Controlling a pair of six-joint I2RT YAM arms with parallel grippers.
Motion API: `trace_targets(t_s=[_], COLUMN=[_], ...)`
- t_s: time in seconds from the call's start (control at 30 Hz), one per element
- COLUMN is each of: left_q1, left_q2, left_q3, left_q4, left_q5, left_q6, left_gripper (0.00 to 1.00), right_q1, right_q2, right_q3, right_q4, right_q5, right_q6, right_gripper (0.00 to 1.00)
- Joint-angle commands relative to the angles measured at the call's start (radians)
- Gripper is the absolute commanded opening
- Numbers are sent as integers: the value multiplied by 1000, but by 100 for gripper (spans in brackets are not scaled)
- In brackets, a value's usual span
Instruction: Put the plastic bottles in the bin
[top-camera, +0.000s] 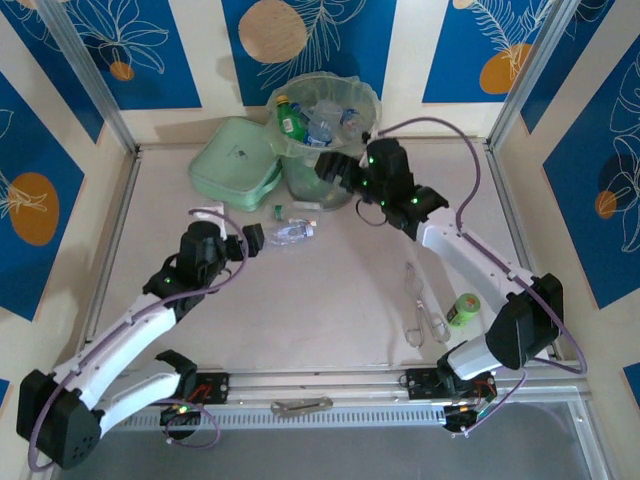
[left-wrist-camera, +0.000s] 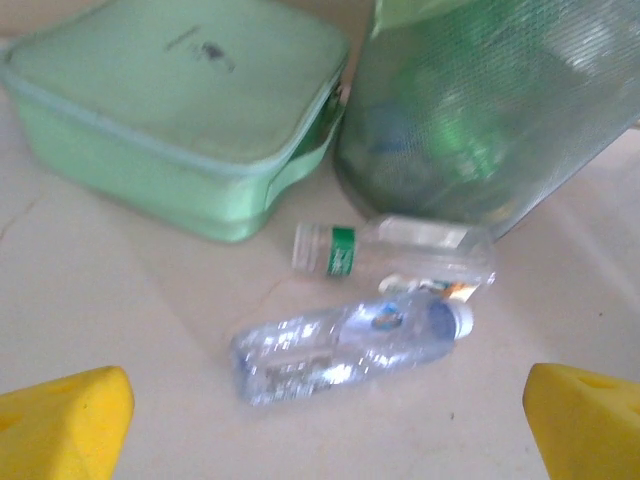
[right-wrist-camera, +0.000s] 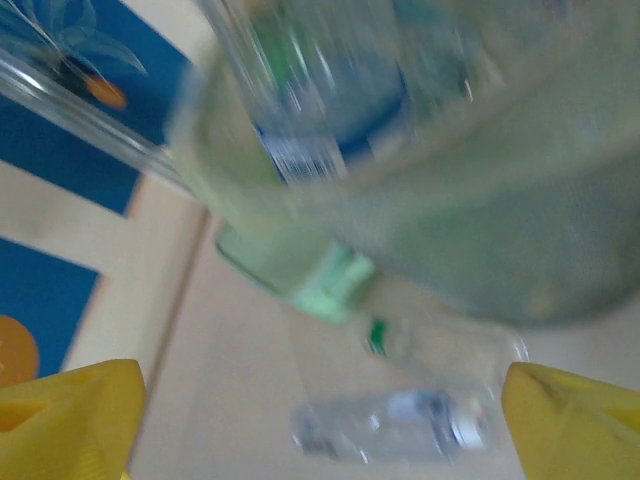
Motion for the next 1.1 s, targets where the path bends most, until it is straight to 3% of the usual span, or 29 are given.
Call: trace_targets(t_s=[0.0, 0.37, 0.93, 1.07], left_q1=[10, 12, 12, 12], left_q2=[-68, -119, -131, -133], left_q3=[-51, -103, -110, -107], left_q4=[-33, -32, -61, -67], left_q5=[-20, 20, 42, 41], left_q6=[-93, -139, -158, -152], left_gripper=[100, 100, 99, 100], right_q1=[-14, -27, -115, -153], right_q2=[69, 238, 496, 586], right_q3=[100, 322, 583, 725], right_q4=[59, 200, 158, 92], right_q5=[-69, -217, -90, -122], right_q6=[-51, 7, 59, 80], right_gripper=[92, 92, 93, 93])
